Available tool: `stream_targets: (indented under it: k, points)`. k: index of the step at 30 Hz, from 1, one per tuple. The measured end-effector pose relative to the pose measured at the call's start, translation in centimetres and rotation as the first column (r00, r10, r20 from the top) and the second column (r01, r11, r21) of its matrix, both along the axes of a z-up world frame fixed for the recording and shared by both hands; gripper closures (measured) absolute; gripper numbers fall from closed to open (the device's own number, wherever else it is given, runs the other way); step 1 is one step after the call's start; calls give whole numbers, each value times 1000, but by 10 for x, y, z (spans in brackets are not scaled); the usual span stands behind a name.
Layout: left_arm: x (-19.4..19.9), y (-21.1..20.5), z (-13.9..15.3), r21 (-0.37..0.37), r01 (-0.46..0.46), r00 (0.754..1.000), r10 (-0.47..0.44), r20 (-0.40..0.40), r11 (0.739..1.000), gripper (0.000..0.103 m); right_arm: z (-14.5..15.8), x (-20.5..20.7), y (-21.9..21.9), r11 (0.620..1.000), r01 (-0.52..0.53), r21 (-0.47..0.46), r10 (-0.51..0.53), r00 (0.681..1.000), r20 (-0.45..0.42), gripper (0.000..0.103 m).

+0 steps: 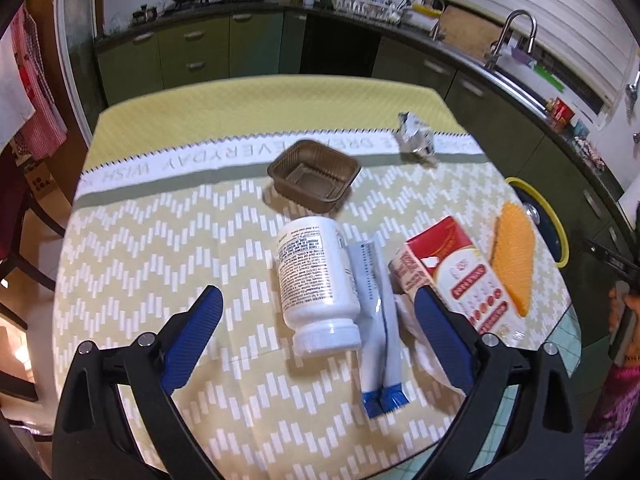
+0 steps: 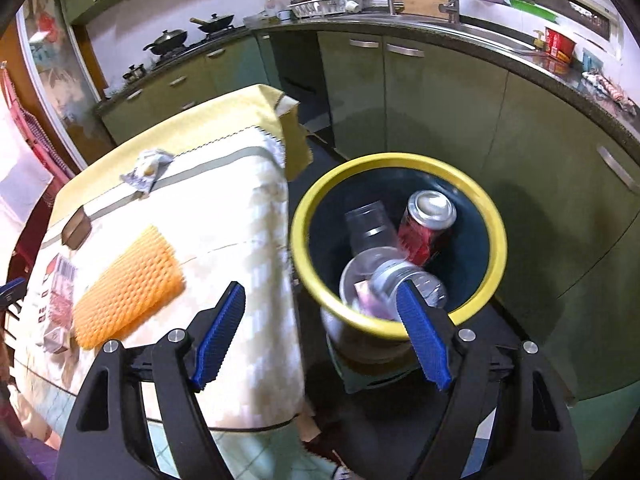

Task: Collect trash
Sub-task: 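Grasp the white pill bottle with the left gripper, then carry the pill bottle over the bin and release it with the left gripper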

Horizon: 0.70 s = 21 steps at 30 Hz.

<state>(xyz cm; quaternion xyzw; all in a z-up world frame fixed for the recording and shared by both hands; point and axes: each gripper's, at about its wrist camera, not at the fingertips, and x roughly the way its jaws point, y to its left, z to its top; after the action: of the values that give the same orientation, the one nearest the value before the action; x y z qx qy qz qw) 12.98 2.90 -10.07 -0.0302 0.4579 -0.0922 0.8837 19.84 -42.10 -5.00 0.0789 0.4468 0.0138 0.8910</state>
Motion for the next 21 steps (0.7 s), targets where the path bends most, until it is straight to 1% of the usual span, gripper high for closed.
stream_targets:
  k: [2, 4, 7, 9, 11, 12, 14, 15, 16, 19, 21]
  points:
    - [7, 0, -6, 2, -15, 1000, 15, -14, 1000, 14, -2, -1, 5, 1000, -13, 16, 13, 1000, -1, 26]
    - [13, -1, -12, 6, -28, 999, 28, -32, 1000, 24, -3, -2, 11, 999, -26, 29, 26, 1000, 0, 26]
    - [21, -2, -19, 1, -44, 997, 43, -62, 999, 33, -4, -2, 18, 998, -44, 37, 44, 999, 0, 26]
    - [25, -1, -23, 4, -57, 995, 57, -78, 998, 38, -4, 0, 20, 998, -52, 40, 52, 999, 1, 26]
    - [29, -1, -27, 12, -65, 994, 65, -90, 998, 40, -5, 2, 21, 997, -56, 48, 56, 998, 2, 26]
    - [30, -1, -29, 16, -65, 993, 67, -99, 998, 42, -7, 5, 20, 997, -57, 51, 57, 998, 2, 26]
    - [33, -2, -32, 29, -60, 992, 63, -110, 998, 48, -8, 7, 20, 997, -59, 56, 59, 998, 1, 26]
    - [35, -4, -33, 38, -54, 992, 58, -115, 998, 52, -9, 8, 20, 996, -60, 59, 60, 998, 0, 26]
    - [37, -5, -35, 41, -51, 991, 56, -120, 998, 55, -10, 8, 21, 996, -61, 62, 61, 998, -2, 26]
    - [40, -4, -36, 52, -51, 992, 57, -114, 997, 58, -12, 9, 22, 996, -63, 70, 63, 998, -4, 26]
    - [41, -3, -37, 48, -51, 992, 57, -112, 998, 58, -13, 9, 22, 995, -65, 73, 65, 998, -6, 26]
